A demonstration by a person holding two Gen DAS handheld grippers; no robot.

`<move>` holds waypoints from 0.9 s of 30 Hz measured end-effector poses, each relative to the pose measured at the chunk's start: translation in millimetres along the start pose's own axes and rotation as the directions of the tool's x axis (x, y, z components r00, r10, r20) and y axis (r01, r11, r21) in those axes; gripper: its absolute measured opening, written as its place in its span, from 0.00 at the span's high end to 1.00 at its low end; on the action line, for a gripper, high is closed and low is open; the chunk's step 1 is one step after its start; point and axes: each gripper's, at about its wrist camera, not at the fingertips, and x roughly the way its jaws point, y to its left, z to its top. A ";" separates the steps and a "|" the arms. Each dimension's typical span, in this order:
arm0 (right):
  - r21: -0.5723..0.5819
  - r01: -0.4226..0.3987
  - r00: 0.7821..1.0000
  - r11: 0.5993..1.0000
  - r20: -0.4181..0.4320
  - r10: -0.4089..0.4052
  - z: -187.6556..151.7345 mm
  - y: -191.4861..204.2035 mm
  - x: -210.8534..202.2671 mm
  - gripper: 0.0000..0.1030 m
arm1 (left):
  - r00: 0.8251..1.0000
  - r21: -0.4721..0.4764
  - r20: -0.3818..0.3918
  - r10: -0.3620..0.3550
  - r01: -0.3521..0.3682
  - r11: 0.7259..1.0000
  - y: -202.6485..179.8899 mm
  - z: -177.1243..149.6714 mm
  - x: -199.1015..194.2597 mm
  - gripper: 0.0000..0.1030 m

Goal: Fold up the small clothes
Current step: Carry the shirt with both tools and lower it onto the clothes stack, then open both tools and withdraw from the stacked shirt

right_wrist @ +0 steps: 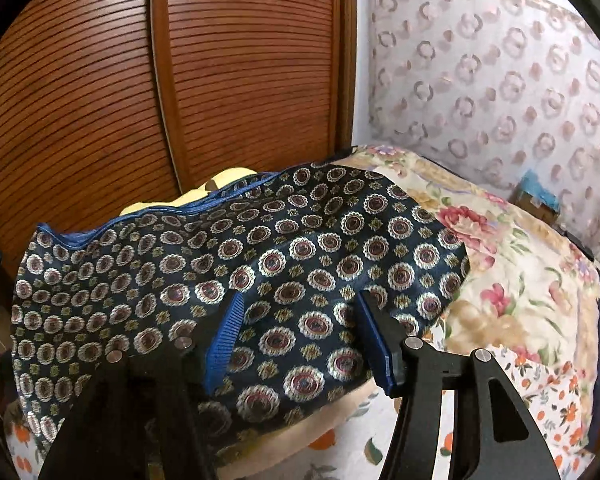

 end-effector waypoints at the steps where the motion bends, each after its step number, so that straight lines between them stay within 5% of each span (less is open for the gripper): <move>1: 0.008 -0.008 1.000 1.000 0.008 0.008 -0.2 0.6 -5.5 0.43 | 1.000 0.002 0.001 -0.003 0.003 1.000 -1.3 0.5 -2.5 0.00; 12: 0.040 0.018 0.992 0.999 0.128 -0.023 -39.7 15.9 -114.7 0.42 | 0.998 0.047 0.022 -0.051 0.050 0.998 -31.0 -2.1 -34.2 0.00; 22: 0.127 0.090 0.973 0.988 0.199 -0.115 -127.6 32.8 -229.5 0.21 | 0.993 0.100 0.022 -0.119 0.116 0.988 -77.7 -14.6 -54.9 0.00; 27: 0.165 0.163 0.960 0.973 0.199 -0.195 -155.3 47.0 -269.8 0.20 | 0.989 0.137 0.022 -0.148 0.144 0.980 -104.7 -19.9 -66.5 0.00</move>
